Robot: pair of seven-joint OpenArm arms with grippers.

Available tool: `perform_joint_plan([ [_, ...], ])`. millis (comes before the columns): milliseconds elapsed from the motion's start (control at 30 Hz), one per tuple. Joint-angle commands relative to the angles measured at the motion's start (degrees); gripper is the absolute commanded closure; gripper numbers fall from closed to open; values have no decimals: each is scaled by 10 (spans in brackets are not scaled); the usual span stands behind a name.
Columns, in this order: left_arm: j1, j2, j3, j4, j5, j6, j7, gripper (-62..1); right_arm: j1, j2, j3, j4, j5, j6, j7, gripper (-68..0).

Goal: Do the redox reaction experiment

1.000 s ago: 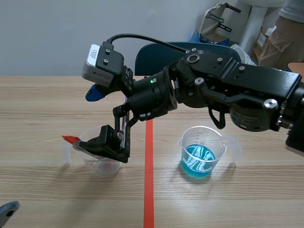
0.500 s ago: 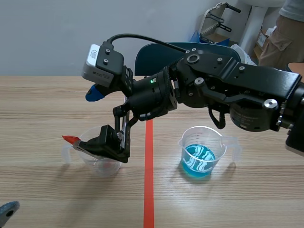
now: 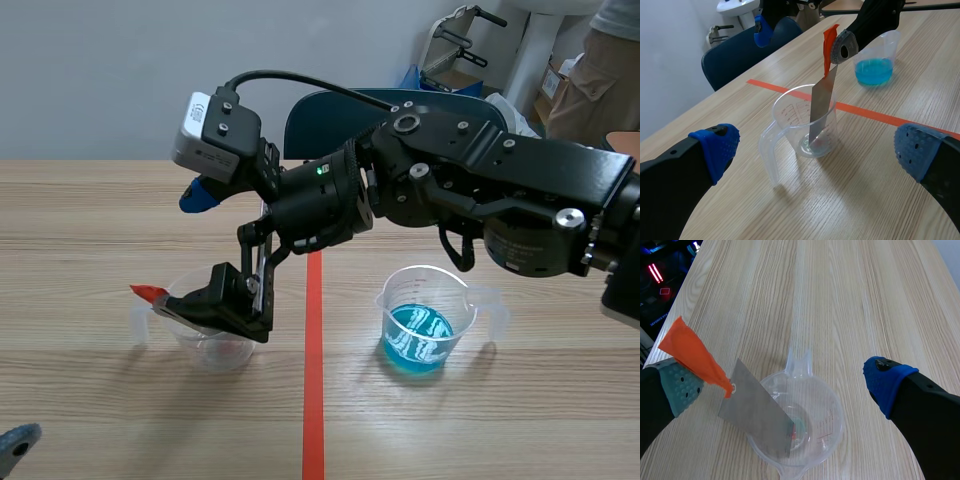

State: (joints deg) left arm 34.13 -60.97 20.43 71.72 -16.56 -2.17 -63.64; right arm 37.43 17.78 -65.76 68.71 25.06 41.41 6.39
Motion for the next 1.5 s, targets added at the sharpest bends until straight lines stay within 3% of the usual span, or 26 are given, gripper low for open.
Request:
perform_joint_plan([
  [0, 2, 2, -6, 10, -3, -1, -8, -623, 13, -3, 0, 2, 11, 2, 11, -679],
  [133, 2, 2, -6, 10, -3, -1, -9, -623, 13, -1, 0, 2, 14, 2, 15, -679],
  [400, 2, 2, -6, 10, -3, -1, -8, -623, 10, 33, 1, 23, 65, 2, 29, -679],
  [800, 2, 1, -6, 10, -3, -1, -1, -623, -109, 144, 84, 177, 67, -40, 32, -679],
  [1000, 2, -7, -7, 10, -4, 16, 2, -623, -203, 208, 162, 256, 67, -69, 32, -679],
  [1200, 10, -36, -7, 10, -9, 19, 2, -623, -336, 253, 284, 311, 67, -110, 34, -679],
  [1467, 63, -67, -56, 36, -84, 47, 12, -623, -527, 250, 493, 340, 66, -134, 59, -679],
])
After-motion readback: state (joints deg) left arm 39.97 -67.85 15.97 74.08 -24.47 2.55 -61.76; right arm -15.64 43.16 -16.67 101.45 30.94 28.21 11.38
